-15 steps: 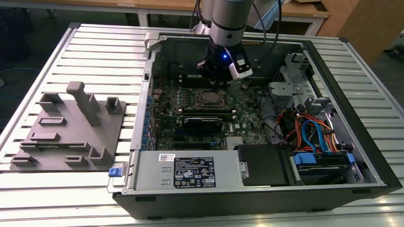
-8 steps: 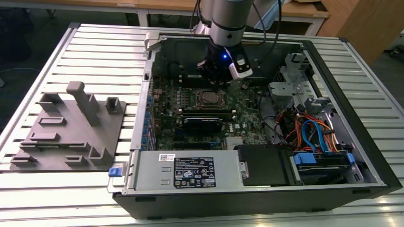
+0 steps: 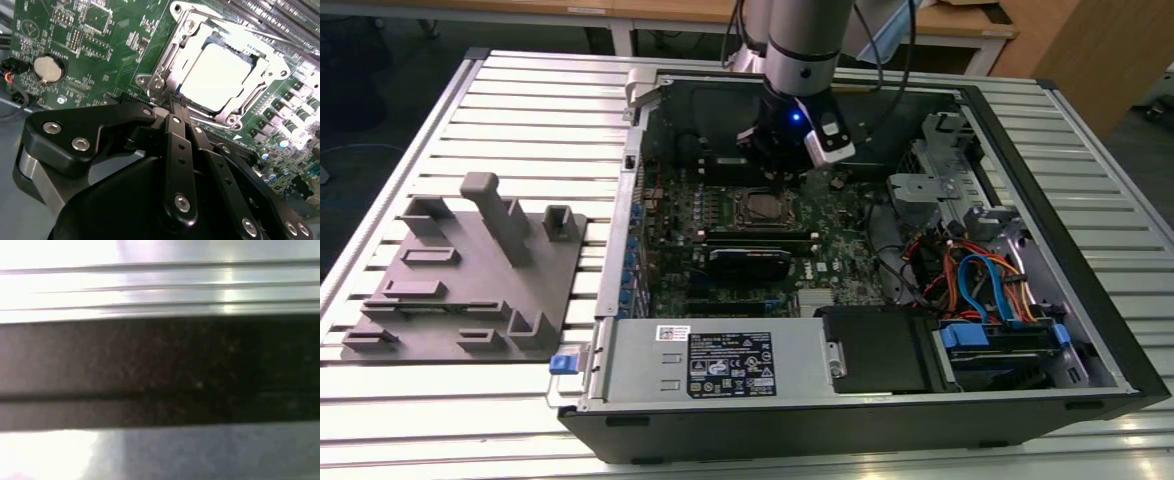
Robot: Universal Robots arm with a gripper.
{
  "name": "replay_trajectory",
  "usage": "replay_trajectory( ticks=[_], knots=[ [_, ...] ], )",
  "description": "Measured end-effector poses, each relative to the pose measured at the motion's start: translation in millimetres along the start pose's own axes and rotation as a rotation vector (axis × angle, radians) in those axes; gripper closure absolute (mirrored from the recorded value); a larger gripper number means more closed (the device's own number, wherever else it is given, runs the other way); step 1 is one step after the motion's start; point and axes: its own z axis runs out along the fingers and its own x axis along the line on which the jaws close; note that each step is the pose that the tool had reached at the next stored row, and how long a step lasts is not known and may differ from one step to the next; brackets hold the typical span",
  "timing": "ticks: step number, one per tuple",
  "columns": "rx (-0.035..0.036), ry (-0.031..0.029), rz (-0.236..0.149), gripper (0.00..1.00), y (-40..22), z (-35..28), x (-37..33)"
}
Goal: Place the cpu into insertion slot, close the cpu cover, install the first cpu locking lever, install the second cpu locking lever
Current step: 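Install the first cpu locking lever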
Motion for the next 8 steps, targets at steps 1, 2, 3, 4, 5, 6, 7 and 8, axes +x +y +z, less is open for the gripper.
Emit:
replay_trajectory(
  ticks=[1,2,3,4,5,6,7,8],
  knots=[
    [0.0063,-0.0003,0.0,0.9,0.0,0.7,0.0],
    [0.0104,-0.0005,0.0,0.9,-0.1,1.7,-0.1],
    [0.013,-0.0006,0.0,0.9,-0.2,2.7,-0.2],
    [0.0137,-0.0002,0.0,0.9,-0.2,3.2,-0.2],
    [0.014,-0.0001,0.0,0.9,-0.3,3.7,-0.2],
    [0.0139,-0.0001,0.0,0.9,-0.3,4.0,-0.3],
    [0.0138,-0.0003,0.0,0.9,-0.3,4.1,-0.3],
    [0.0133,-0.0004,0.0,0.9,-0.2,4.2,-0.3]
  ],
)
